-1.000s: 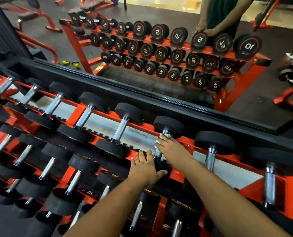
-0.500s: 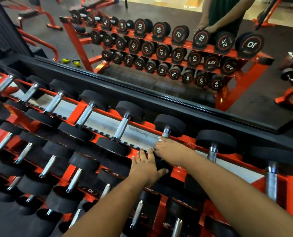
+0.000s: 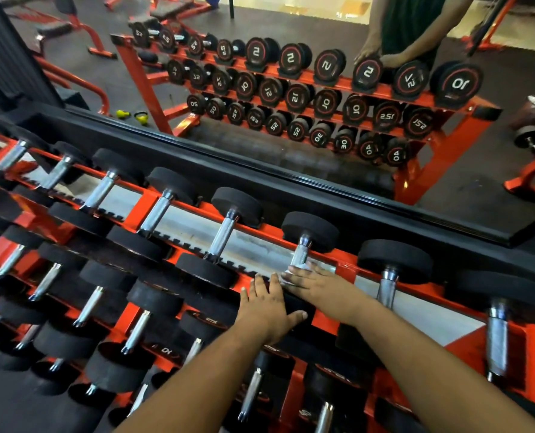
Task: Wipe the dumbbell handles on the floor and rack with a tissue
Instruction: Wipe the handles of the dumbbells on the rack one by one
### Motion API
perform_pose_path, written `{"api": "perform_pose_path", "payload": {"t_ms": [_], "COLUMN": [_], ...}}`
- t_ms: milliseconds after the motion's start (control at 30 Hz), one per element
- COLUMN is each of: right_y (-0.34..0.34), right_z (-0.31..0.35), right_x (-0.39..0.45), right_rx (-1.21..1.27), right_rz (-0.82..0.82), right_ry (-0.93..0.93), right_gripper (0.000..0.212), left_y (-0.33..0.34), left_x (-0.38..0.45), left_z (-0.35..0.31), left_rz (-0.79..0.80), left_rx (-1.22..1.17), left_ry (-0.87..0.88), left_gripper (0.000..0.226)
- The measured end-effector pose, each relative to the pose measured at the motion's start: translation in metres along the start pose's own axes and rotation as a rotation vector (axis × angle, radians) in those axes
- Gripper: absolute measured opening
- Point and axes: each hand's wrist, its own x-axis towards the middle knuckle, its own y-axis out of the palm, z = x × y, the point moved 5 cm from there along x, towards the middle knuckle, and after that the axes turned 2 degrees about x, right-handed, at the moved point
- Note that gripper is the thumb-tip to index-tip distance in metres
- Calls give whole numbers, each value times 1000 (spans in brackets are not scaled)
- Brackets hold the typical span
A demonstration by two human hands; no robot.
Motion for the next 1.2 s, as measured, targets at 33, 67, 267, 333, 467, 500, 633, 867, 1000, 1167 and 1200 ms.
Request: {"api": "perform_pose_path", "payload": {"t_ms": [33,67,267,333,467,500,633,867,1000,1167,1200], "right_y": [-5,-10,-4,-1,-19,-20,-9,-13,-4,-6,-7], "right_z": [-4,-9,4,6,-1,-2,9,-3,-2,-1,1], "right_x": [0,3,13,7,12,14,9,12,16,4,4], "right_rx": [-5,-6,-30,-49,-76,-68,19,121,568,775,793], "right_rz": [-9,-7,-82,-75,-62,-47,-50,-78,-243,-435,-467], "right_ry": [42,125,238,160,191,233,175,386,519,713,750], "right_gripper": [67,74,64,55,61,64,56,75,63,52,50], "left_y": [0,0,2,2,1,1,1,-1,0,1,0], "left_x": [-1,-2,1,2,0,0,0,-3,-2,-1,-1], "left_z": [0,-1,0,1,1,1,0,-1,0,-1,-1], "left_rz": [4,6,8,6,1,-1,-13,-18,-9,3,4], "left_rx": [2,4,0,-1,-5,-5,-17,-15,-16,-3,0], "left_ry": [1,2,-1,1,-2,-4,8,5,0,0,0], "left_gripper": [110,110,111,111,111,111,111,110,110,110,110]}}
